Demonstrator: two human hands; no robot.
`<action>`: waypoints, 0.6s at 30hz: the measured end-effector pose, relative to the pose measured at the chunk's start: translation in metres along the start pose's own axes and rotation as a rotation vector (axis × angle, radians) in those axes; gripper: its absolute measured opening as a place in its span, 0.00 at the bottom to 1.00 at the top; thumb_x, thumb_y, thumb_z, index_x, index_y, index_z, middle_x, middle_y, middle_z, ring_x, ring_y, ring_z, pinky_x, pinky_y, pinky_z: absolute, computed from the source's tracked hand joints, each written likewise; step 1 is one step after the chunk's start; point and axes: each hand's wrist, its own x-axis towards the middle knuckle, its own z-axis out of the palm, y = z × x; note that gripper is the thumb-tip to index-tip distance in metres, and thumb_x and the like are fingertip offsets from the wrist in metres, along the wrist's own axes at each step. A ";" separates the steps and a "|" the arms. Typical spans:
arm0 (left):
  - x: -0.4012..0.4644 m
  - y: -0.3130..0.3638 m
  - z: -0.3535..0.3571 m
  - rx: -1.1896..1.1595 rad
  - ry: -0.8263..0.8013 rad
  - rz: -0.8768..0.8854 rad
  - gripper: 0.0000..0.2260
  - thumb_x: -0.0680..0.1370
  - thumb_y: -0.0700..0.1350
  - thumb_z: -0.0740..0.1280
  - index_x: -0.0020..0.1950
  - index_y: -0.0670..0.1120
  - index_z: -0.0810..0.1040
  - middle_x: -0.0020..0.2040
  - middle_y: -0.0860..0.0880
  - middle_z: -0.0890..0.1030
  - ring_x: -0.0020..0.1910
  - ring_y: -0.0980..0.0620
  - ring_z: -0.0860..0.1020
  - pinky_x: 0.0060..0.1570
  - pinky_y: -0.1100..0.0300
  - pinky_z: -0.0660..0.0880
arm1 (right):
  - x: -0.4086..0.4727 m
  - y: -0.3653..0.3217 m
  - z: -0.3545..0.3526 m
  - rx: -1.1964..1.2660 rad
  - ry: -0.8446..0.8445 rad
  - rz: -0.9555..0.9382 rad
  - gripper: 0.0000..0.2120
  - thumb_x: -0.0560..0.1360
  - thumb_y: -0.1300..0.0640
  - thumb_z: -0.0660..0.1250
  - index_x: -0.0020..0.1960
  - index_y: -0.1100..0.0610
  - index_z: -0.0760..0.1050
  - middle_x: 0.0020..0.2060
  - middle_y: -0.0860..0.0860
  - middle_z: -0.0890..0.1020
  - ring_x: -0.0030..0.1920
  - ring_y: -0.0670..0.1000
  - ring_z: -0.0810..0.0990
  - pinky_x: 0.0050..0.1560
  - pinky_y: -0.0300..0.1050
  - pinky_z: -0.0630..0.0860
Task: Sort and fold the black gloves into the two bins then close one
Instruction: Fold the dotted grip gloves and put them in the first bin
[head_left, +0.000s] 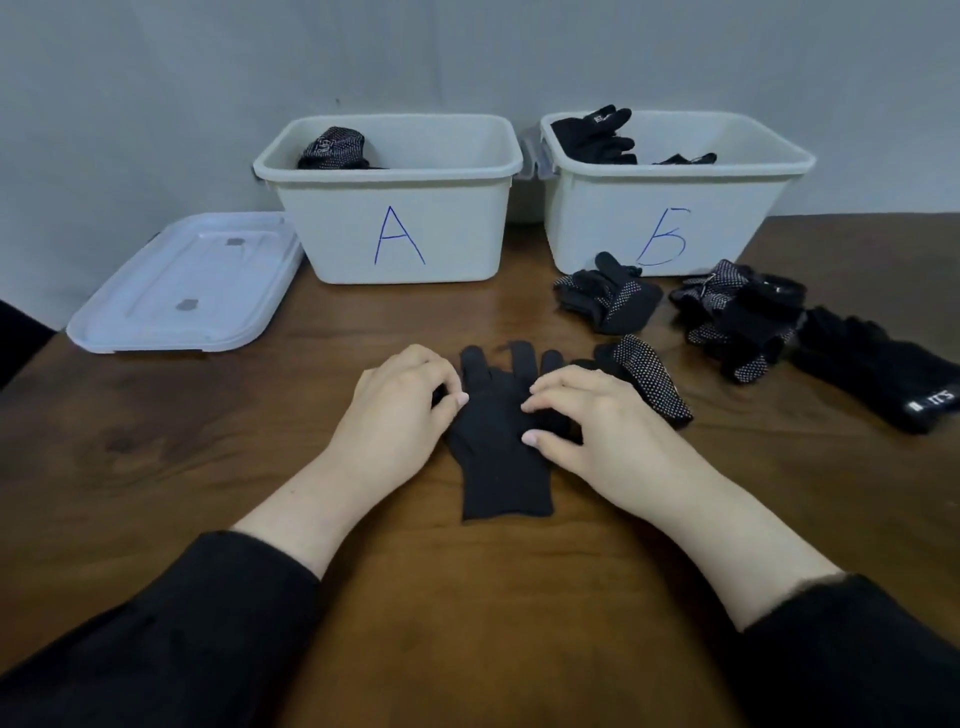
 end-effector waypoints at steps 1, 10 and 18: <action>-0.002 0.000 0.000 0.005 0.032 0.002 0.05 0.82 0.48 0.66 0.46 0.52 0.77 0.50 0.56 0.76 0.49 0.56 0.74 0.58 0.51 0.70 | -0.001 -0.001 0.000 0.000 0.027 -0.035 0.13 0.76 0.44 0.70 0.56 0.50 0.83 0.55 0.43 0.79 0.56 0.47 0.76 0.68 0.56 0.70; -0.005 -0.019 -0.008 0.011 0.185 -0.089 0.05 0.82 0.49 0.66 0.47 0.52 0.77 0.43 0.57 0.74 0.41 0.56 0.73 0.48 0.54 0.72 | -0.011 -0.025 0.003 0.014 -0.190 -0.174 0.31 0.71 0.27 0.60 0.66 0.43 0.76 0.60 0.37 0.72 0.65 0.38 0.66 0.79 0.49 0.47; -0.006 -0.018 -0.016 -0.265 0.253 -0.240 0.05 0.82 0.51 0.64 0.52 0.54 0.79 0.51 0.58 0.79 0.52 0.60 0.77 0.49 0.67 0.70 | 0.001 -0.042 0.004 0.018 -0.035 -0.129 0.06 0.81 0.47 0.65 0.50 0.46 0.79 0.45 0.40 0.80 0.47 0.41 0.76 0.62 0.48 0.72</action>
